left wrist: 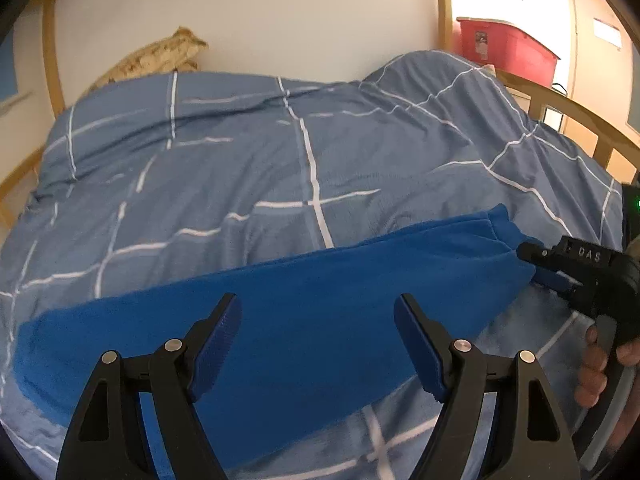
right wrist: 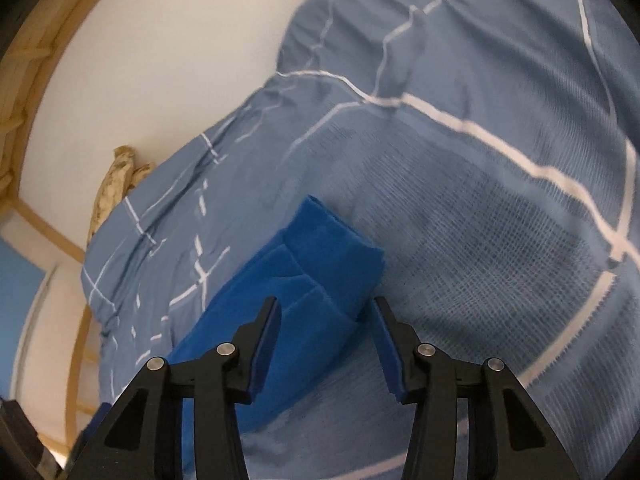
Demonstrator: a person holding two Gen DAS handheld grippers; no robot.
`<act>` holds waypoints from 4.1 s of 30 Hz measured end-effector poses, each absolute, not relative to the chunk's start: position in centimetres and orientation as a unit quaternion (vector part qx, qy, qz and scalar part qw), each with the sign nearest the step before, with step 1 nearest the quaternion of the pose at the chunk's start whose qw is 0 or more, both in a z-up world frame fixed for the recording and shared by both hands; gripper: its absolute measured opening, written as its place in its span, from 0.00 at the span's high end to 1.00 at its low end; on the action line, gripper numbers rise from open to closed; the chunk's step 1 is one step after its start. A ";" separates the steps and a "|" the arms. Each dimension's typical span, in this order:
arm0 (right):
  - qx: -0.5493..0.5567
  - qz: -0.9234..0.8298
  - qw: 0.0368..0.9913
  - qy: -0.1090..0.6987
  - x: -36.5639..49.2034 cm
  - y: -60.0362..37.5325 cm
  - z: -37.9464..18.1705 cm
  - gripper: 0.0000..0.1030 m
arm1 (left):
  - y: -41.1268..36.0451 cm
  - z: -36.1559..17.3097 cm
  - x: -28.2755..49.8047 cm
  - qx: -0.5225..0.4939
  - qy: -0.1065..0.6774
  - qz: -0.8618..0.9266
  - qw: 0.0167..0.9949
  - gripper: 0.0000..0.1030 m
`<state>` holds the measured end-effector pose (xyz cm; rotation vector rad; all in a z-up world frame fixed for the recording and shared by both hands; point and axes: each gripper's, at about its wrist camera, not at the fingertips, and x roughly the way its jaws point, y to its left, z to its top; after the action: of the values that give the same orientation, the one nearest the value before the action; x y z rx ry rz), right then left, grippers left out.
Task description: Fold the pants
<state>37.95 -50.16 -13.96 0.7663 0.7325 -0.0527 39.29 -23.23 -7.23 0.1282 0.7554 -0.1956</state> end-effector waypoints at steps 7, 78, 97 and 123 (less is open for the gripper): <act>0.369 -0.025 0.854 0.367 39.2 -50.4 -15.5 0.62 | -23.1 -9.0 40.8 0.055 0.396 -0.088 0.912 0.25; -0.018 0.089 0.933 0.348 32.5 -10.0 -10.3 0.51 | 17.6 -14.8 32.7 -0.264 0.392 0.056 0.879 0.38; -0.005 0.073 0.937 0.343 32.4 -14.6 -9.7 0.51 | 9.9 -5.7 32.6 -0.096 0.310 0.005 0.946 0.82; 0.128 -0.013 0.930 0.345 30.1 -38.7 -10.4 0.51 | -22.2 -5.8 37.4 0.076 0.325 -0.259 0.906 0.84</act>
<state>30.09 -38.69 -10.42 0.2614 0.7059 -0.0273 37.40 -22.19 -5.82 0.1563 0.6716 -0.5343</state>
